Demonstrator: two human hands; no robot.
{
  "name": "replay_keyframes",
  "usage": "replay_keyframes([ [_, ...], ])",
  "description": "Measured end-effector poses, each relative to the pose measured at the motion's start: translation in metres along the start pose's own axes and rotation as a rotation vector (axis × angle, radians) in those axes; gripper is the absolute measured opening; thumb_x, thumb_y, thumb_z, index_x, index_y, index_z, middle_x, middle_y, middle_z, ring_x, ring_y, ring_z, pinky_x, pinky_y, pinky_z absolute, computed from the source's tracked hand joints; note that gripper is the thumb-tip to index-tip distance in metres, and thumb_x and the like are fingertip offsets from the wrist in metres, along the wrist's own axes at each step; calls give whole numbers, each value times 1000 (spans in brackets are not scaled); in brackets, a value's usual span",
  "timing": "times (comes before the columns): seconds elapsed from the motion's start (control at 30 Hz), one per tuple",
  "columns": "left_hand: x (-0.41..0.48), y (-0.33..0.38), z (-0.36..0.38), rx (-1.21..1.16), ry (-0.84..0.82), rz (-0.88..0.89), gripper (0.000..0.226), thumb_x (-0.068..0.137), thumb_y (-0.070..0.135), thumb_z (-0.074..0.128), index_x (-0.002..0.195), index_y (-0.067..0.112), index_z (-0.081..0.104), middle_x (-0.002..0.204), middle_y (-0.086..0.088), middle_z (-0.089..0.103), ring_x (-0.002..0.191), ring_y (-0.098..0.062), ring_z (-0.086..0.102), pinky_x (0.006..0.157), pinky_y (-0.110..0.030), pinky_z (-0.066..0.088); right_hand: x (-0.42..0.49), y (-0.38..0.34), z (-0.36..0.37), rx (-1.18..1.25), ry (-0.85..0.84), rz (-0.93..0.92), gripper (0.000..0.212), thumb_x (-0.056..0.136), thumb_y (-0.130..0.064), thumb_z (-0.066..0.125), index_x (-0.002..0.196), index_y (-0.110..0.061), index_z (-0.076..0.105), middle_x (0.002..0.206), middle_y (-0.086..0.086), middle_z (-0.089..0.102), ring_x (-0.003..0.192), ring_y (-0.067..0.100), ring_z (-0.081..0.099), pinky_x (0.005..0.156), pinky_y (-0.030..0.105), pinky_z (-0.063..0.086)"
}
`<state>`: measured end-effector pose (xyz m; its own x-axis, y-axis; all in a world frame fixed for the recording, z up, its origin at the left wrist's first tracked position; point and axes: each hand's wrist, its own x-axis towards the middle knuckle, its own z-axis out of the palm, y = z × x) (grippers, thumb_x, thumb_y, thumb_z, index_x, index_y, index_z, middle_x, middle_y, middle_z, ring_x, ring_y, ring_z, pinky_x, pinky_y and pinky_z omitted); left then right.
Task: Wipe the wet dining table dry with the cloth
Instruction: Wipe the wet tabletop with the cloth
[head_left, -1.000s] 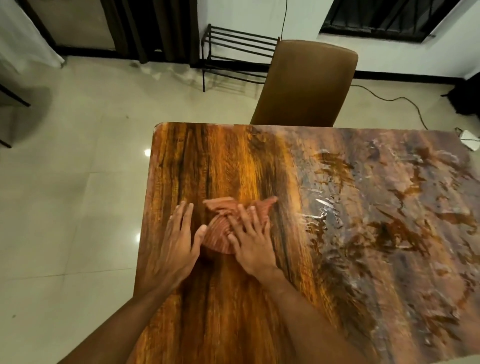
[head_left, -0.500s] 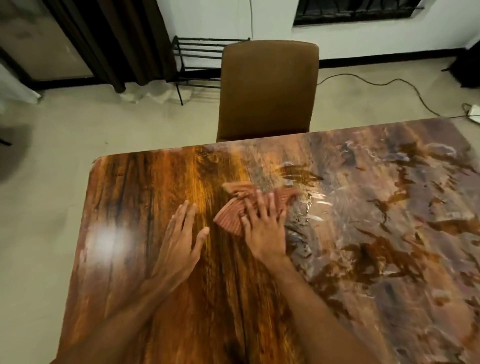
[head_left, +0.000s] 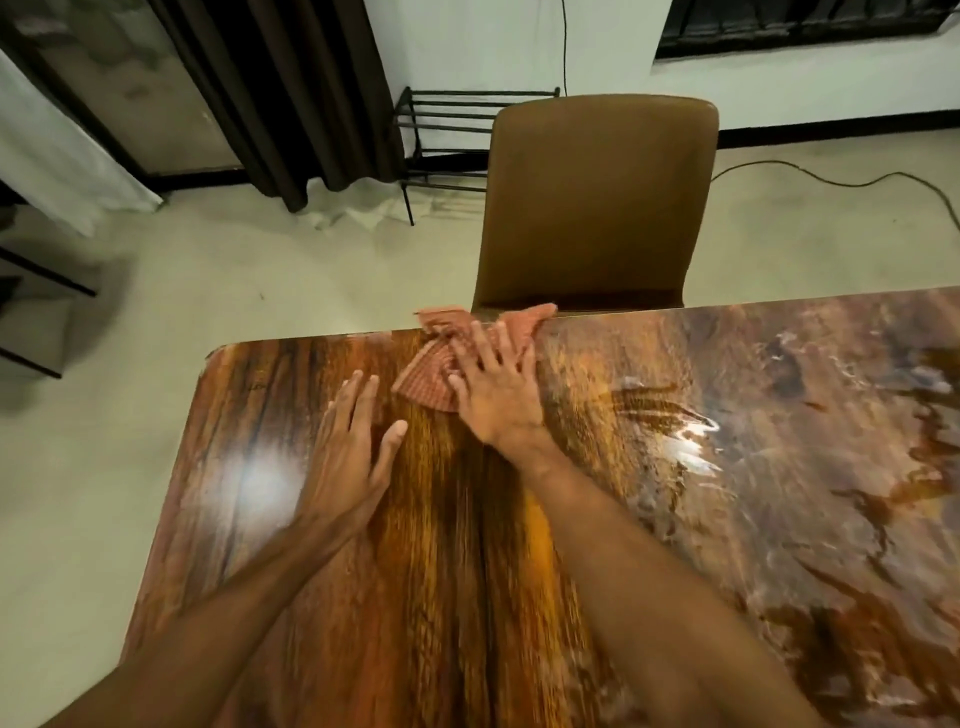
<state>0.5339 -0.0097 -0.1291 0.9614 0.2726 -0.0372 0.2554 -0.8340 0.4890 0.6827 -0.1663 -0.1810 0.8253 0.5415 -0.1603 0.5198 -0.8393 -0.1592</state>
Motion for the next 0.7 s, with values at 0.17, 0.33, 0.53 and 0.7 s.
replay_keyframes([
  [0.17, 22, 3, -3, -12, 17, 9, 69, 102, 54, 30, 159, 17, 15, 167, -2, 9, 154, -17, 6, 124, -45, 15, 14, 2, -7, 35, 20, 178, 66, 108, -53, 16, 166, -25, 2, 174, 11, -9, 157, 45, -15, 124, 70, -5],
  [0.33, 23, -13, -14, 23, 22, 29, 71, 100, 56, 25, 158, 16, 17, 167, -4, 14, 154, -15, 7, 125, -44, 13, 17, -89, 6, -26, -76, -148, 71, 107, -55, 29, 167, -27, 5, 174, 7, -17, 157, 40, -19, 123, 65, -12],
  [0.53, 18, -59, -35, -6, 74, -55, 74, 99, 59, 25, 157, 15, 21, 166, -3, 14, 154, -17, 10, 125, -42, 13, 21, -38, -3, 37, 28, 157, 64, 109, -53, 21, 166, -28, 13, 176, 5, -1, 160, 39, -7, 124, 65, -4],
  [0.7, 7, -97, -53, 13, 117, -109, 68, 100, 53, 31, 157, 15, 24, 165, -6, 20, 152, -20, 16, 124, -35, 6, 43, -140, 1, 41, -44, -17, 63, 109, -47, 26, 167, -25, 14, 176, 7, -1, 159, 41, -10, 125, 67, -1],
])
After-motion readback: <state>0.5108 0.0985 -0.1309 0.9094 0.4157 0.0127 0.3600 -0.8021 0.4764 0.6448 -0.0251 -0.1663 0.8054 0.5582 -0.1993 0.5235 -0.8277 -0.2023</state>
